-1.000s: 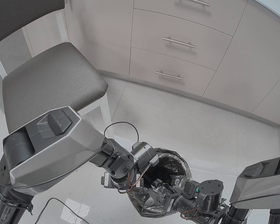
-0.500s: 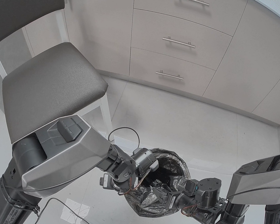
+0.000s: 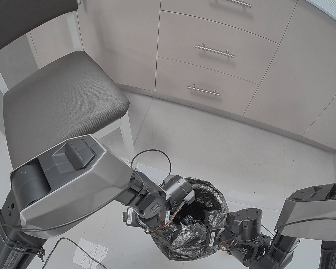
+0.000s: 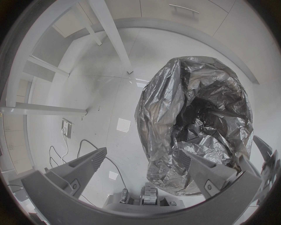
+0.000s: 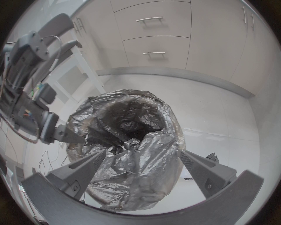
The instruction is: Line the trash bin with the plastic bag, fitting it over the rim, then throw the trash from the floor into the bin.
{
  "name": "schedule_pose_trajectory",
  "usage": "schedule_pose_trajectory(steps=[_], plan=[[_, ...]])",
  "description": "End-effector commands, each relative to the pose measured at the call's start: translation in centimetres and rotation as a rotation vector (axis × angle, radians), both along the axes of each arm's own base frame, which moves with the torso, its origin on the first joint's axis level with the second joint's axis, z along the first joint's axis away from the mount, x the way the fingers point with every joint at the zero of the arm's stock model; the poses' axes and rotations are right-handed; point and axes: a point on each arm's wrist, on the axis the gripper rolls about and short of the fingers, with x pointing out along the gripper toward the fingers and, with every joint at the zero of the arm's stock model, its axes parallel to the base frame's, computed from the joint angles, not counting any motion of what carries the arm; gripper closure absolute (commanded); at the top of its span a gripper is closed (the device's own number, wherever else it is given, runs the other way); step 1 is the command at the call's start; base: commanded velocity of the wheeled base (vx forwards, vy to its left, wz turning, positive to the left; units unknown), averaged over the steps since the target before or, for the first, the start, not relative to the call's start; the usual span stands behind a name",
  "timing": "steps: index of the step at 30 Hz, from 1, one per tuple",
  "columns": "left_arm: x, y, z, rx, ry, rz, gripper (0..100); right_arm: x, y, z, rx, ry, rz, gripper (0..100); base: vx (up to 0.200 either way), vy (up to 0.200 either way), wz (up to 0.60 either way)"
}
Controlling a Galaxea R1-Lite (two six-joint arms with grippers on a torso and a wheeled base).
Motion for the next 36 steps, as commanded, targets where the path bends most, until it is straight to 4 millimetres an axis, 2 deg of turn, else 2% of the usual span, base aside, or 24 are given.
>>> schedule_pose_trajectory(steps=[1,2,13,18,24,25,27,28,29,30,31,33,36], plan=[[-0.1,-0.2,0.7,-0.013,-0.012,-0.003,0,1.4,-0.6,-0.6,-0.009,0.005,-0.046,0,0.0,0.0,0.0],[-0.2,-0.2,0.8,-0.014,-0.014,-0.005,0,2.3,-1.2,-1.2,-0.017,0.018,-0.075,0,0.0,0.0,0.0],[-0.1,-0.2,0.6,-0.018,-0.012,-0.005,0,4.1,-3.1,-4.3,-0.043,0.071,-0.146,0,0.0,0.0,0.0],[-0.1,-0.3,1.0,-0.023,-0.019,-0.006,0,4.4,-3.6,-4.5,-0.054,0.075,-0.153,0,0.0,0.0,0.0],[-0.4,-0.5,3.2,-0.052,-0.05,-0.024,0,4.4,-3.6,-4.6,-0.058,0.078,-0.152,0,0.0,0.0,0.0],[-0.5,-0.6,5.2,-0.085,-0.083,-0.031,0,4.4,-3.6,-4.6,-0.058,0.078,-0.152,0,0.0,0.0,0.0],[-0.9,-0.7,7.3,-0.118,-0.116,-0.039,0,4.5,-3.6,-4.6,-0.056,0.077,-0.152,0,0.0,0.0,0.0],[-1.0,-0.7,7.5,-0.119,-0.118,-0.041,0,4.5,-3.6,-4.6,-0.056,0.077,-0.152,0,0.0,0.0,0.0],[-1.6,-0.6,9.7,-0.141,-0.145,-0.058,0,4.3,-3.7,-4.7,-0.061,0.083,-0.155,0,0.0,0.0,0.0],[-1.6,-0.6,9.7,-0.141,-0.145,-0.058,0,4.3,-3.7,-4.7,-0.061,0.083,-0.155,0,0.0,0.0,0.0],[-2.5,0.0,13.7,-0.188,-0.205,-0.084,0,3.9,-3.8,-4.6,-0.062,0.085,-0.156,0,0.0,0.0,0.0],[-4.0,0.6,17.9,-0.253,-0.275,-0.121,0,3.7,-3.9,-4.2,-0.048,0.083,-0.156,0,0.0,0.0,0.0],[-6.6,1.6,22.4,-0.307,-0.342,-0.181,0,2.9,-3.9,-2.3,0.016,0.056,-0.129,0,0.0,0.0,0.0]])
